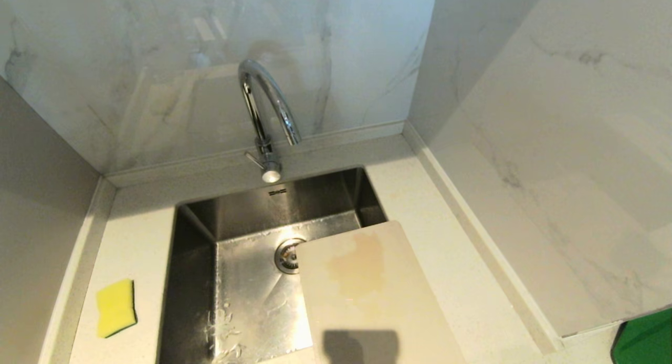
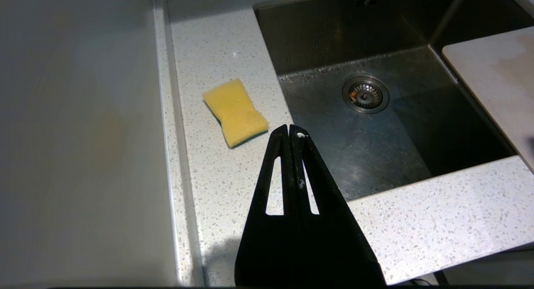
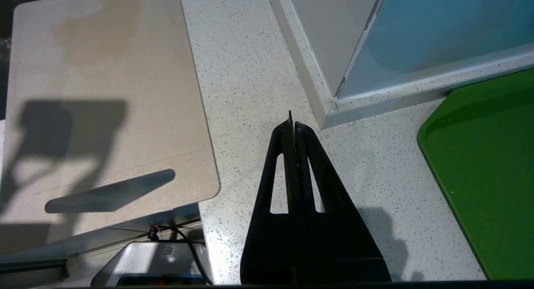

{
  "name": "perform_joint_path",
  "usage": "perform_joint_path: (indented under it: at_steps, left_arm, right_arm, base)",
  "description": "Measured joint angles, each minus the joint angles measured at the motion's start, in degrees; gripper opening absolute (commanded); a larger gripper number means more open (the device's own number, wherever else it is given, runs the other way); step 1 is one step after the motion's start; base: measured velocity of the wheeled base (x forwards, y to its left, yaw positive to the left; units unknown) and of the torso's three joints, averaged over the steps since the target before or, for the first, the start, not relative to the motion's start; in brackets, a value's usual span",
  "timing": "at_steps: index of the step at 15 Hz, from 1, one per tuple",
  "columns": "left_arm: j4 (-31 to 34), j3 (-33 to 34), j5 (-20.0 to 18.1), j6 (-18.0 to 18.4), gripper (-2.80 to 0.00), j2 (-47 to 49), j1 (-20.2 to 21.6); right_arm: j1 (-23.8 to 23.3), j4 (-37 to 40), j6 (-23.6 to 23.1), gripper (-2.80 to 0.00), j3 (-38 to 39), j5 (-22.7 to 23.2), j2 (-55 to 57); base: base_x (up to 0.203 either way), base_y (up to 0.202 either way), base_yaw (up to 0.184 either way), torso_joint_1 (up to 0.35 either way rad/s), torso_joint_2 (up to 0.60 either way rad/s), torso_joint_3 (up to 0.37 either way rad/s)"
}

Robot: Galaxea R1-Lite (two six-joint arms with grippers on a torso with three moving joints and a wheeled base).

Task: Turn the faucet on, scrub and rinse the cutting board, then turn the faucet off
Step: Turn on the tap

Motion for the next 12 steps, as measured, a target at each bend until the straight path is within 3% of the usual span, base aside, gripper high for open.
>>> perform_joint_path:
  at_steps: [12]
  left_arm:
    - [0.4, -0.1, -0.1, 0.1, -2.80, 0.0, 0.0]
  right_arm:
    - [0.0, -0.2, 0.1, -2.80, 0.0, 0.0, 0.0]
  base:
    - [0.000, 0.000, 0.000, 0.000, 0.00, 0.000]
